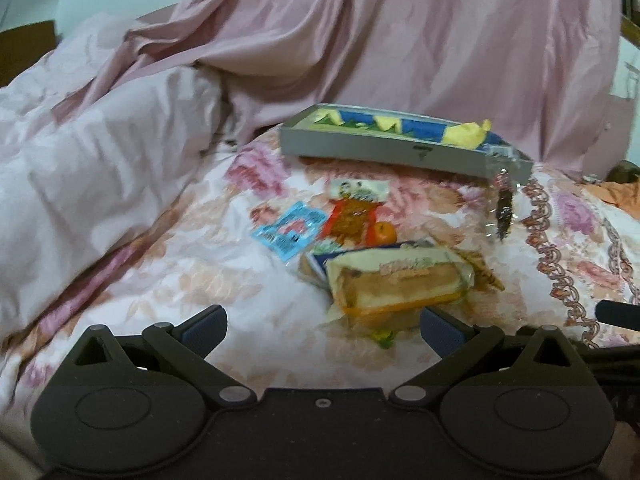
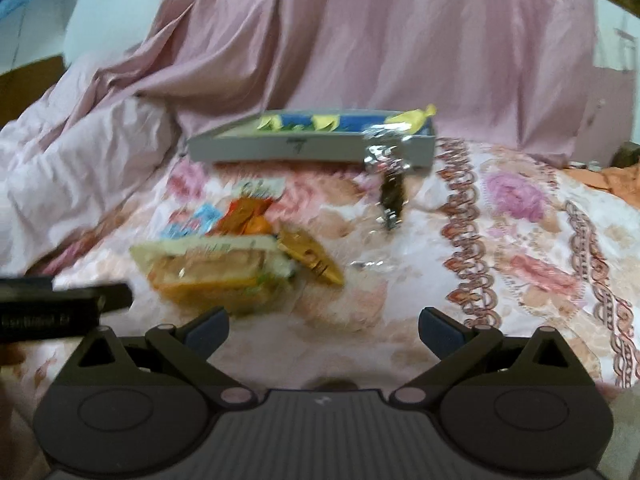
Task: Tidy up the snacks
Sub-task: 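Move the left tool toward the bagged bread loaf while the right tool approaches the round wrapped bun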
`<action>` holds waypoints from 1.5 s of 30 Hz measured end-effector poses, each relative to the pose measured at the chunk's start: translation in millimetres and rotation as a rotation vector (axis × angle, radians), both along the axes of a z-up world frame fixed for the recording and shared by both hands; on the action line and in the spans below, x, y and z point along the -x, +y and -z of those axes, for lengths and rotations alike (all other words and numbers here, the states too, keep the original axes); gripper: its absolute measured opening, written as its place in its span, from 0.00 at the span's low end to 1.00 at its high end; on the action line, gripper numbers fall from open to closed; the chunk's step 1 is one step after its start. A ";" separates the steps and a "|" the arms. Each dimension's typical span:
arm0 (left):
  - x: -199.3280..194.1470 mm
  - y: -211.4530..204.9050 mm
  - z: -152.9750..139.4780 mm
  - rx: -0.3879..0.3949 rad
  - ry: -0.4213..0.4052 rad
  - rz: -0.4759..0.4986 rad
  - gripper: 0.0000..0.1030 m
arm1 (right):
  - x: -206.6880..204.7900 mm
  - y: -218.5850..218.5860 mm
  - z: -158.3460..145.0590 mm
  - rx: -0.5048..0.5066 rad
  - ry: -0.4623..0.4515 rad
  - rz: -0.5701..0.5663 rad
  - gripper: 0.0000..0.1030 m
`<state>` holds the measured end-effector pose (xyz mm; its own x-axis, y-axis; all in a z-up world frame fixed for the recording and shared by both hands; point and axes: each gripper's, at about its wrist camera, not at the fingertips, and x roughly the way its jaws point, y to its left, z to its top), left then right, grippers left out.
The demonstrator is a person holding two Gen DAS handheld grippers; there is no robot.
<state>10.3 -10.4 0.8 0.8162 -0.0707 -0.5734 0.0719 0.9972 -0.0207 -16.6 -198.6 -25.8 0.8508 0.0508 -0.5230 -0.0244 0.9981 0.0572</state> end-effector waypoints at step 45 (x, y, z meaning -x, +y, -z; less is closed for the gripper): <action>-97.2 -40.8 45.4 -0.371 0.071 0.704 0.85 | -131.2 -23.3 42.7 0.121 0.281 -0.312 1.00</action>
